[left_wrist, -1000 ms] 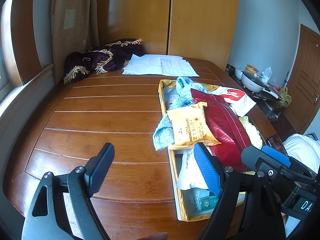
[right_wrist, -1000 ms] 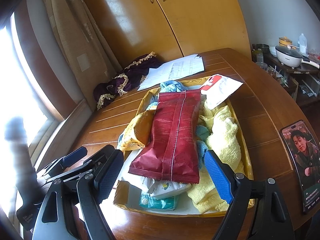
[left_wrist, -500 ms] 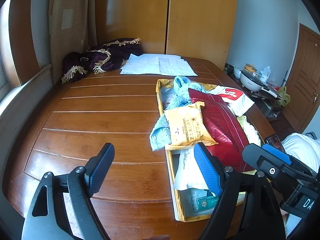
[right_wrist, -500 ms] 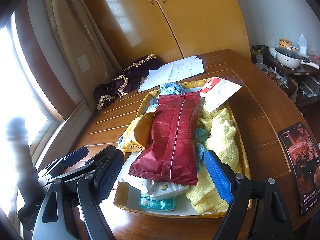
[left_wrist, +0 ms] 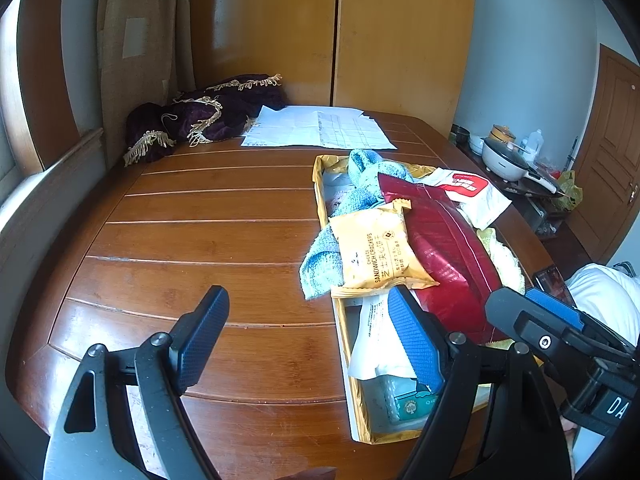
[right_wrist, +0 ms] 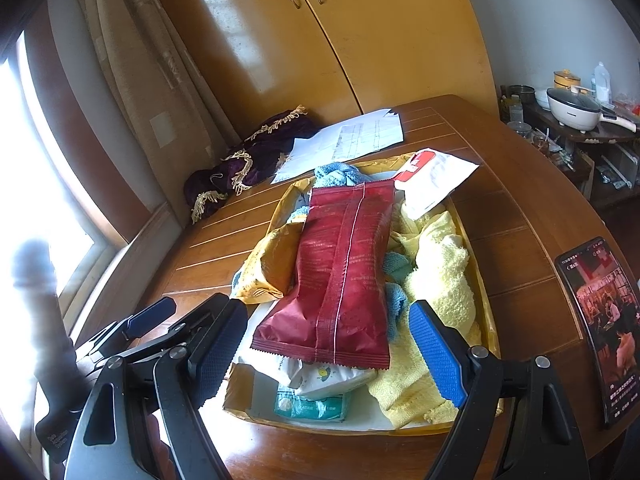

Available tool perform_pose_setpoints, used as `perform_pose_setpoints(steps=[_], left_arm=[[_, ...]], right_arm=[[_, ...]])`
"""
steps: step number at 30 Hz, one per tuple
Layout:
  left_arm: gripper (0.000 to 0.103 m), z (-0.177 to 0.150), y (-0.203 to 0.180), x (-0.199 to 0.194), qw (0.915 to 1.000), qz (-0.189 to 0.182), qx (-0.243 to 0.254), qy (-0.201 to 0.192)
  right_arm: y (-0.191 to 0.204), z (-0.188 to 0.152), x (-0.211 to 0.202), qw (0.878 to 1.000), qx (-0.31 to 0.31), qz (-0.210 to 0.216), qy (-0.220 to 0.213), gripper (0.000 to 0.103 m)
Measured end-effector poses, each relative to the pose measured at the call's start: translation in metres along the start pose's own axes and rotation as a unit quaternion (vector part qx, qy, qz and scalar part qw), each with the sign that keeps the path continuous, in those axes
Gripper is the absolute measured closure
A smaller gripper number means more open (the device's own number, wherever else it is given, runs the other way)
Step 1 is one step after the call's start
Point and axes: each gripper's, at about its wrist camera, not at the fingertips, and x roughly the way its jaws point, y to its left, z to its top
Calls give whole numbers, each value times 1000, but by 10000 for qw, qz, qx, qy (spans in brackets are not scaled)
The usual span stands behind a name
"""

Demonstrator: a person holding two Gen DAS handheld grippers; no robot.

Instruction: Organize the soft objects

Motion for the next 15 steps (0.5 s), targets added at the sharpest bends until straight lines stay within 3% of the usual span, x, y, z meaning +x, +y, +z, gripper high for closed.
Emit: perform_pose_setpoints(steps=[15], left_arm=[[21,-1,-3,1,10000,-4,51,35]], right_arm=[[-1,-2,0,10000,-12,18,0,18]])
